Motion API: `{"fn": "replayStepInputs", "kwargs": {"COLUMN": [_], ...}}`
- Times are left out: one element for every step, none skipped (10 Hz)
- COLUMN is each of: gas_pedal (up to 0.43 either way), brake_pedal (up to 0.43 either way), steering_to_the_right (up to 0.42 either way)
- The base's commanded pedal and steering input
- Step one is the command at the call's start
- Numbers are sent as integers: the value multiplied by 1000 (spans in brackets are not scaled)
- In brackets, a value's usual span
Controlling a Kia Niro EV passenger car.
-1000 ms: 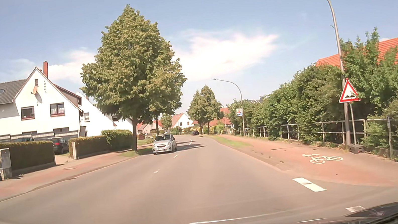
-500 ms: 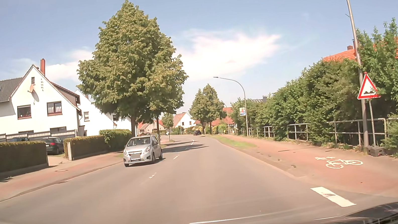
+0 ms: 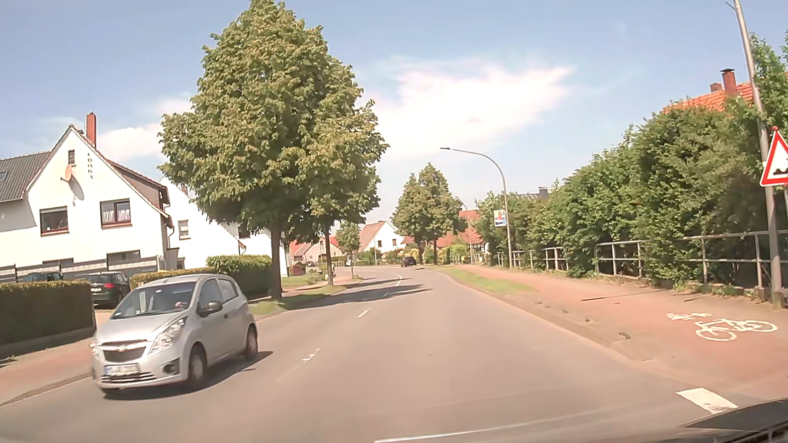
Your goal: Follow the waypoints while adhering to traffic rules and regulations
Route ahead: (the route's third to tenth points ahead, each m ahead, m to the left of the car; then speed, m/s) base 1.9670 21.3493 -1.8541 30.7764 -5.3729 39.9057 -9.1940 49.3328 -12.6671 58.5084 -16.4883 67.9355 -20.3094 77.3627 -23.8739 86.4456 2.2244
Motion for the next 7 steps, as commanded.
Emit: {"fn": "replayStepInputs", "kwargs": {"gas_pedal": [287,331,358,378,378,378,378], "brake_pedal": [0,0,0,0,0,0,0], "steering_to_the_right": [-297,-348,-417,-463,-503,-548,-615]}}
